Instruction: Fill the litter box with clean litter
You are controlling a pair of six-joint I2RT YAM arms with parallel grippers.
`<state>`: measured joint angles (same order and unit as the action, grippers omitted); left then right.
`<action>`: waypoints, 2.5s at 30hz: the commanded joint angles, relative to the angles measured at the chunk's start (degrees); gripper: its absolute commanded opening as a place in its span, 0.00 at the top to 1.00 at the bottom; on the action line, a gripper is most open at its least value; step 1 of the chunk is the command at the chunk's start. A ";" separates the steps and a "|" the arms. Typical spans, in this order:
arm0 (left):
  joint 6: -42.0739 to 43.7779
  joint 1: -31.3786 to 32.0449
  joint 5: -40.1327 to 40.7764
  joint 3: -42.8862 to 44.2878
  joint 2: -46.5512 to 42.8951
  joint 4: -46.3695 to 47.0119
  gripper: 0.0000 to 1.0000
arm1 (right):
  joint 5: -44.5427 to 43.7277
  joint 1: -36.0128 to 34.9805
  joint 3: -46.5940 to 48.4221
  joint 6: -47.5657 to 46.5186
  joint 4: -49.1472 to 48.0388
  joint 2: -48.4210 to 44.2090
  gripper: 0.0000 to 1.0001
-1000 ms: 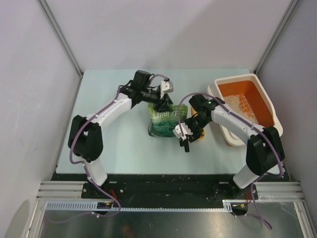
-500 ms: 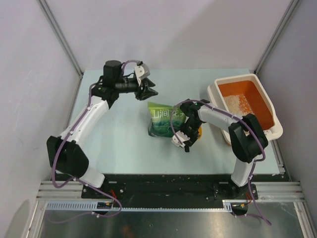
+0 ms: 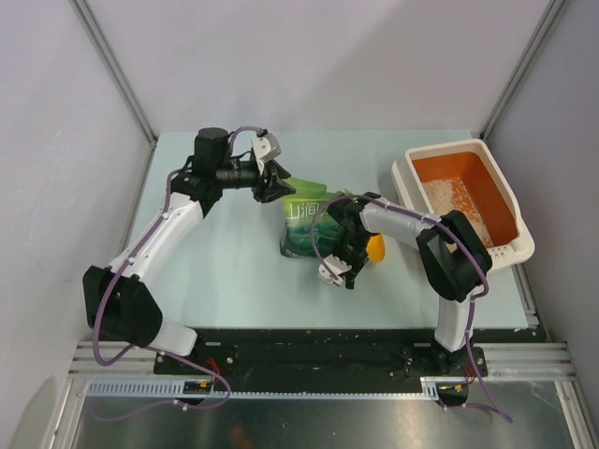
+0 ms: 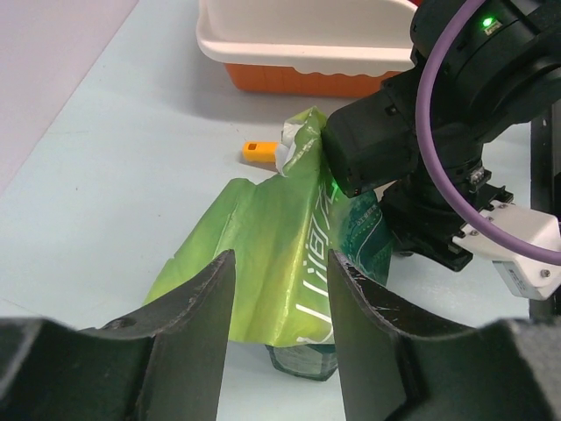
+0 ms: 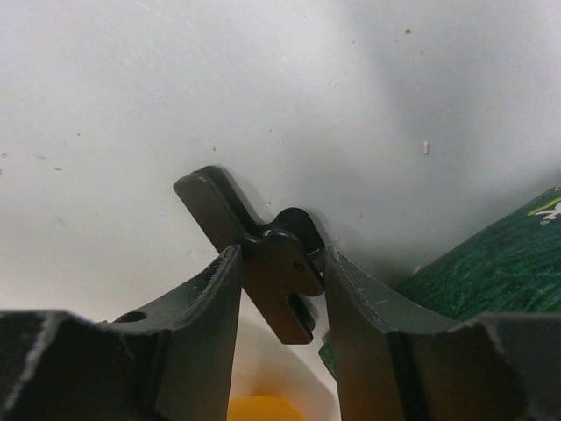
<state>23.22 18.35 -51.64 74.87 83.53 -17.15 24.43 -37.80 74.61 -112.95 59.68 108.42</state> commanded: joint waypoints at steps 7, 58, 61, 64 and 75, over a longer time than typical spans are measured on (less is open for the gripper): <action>-3.01 0.28 -1.89 -0.69 -2.93 2.73 0.49 | 3.52 3.17 1.50 15.89 -0.18 -0.49 0.64; -4.94 1.51 -1.80 -3.68 -4.43 3.70 0.48 | 3.26 6.86 -3.24 23.03 -2.90 -1.63 0.55; -5.03 1.51 -1.80 -3.59 -4.25 3.87 0.48 | 4.22 6.51 -3.33 23.73 -2.11 -1.63 0.56; -5.03 1.51 -1.80 -3.68 -4.07 3.70 0.48 | 5.37 6.16 -3.59 23.91 -1.50 -2.16 0.56; -4.77 1.60 -1.89 -4.03 -3.99 3.61 0.48 | 5.19 5.19 -5.52 25.84 -1.85 -2.51 0.64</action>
<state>19.90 19.49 -53.10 71.22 80.51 -14.39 28.53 -31.88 70.26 -88.18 55.86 105.58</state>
